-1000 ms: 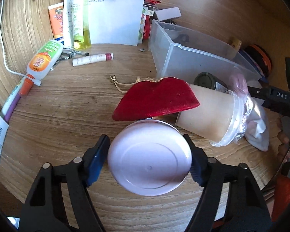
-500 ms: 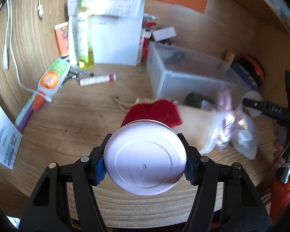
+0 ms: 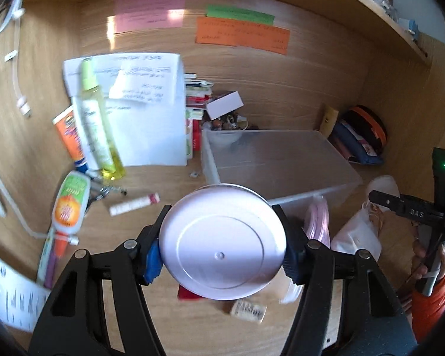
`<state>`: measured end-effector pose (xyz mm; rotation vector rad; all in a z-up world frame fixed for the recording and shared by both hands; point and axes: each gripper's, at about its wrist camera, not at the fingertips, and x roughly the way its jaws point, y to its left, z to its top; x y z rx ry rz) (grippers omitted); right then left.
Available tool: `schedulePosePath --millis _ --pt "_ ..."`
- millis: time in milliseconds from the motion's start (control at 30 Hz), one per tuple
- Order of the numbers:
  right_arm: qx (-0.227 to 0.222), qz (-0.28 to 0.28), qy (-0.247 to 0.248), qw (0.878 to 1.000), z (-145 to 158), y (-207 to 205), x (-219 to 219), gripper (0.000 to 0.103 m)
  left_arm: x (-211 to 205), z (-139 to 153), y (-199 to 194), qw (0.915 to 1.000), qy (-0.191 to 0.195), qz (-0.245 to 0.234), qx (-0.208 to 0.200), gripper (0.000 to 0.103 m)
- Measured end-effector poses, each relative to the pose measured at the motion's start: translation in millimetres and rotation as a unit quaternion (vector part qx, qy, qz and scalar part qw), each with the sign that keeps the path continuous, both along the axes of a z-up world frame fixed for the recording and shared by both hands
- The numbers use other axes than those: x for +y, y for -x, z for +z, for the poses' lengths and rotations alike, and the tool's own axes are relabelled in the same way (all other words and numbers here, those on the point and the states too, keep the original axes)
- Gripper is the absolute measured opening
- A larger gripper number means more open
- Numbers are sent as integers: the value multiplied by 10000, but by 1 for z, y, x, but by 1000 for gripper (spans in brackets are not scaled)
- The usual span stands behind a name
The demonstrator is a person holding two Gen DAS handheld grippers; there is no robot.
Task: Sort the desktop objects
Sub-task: 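Carry pink-white case with left gripper into clear box while right drops white puff there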
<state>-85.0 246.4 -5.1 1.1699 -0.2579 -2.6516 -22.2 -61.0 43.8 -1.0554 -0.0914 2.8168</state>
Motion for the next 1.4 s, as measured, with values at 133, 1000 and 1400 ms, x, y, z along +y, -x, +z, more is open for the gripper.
schedulePosePath --millis 133,1000,1400 --pt "79 70 -42 9999 6 2 -3 69 9 -3 32 9993 -151 -241 -259 63" --pt "70 1256 -1141 9855 9 74 -85 47 53 -50 138 9914 260 -745 -1042 63" --pt "-128 1519 -1050 9827 -3 83 -95 47 79 -68 150 9846 806 -931 -1239 63"
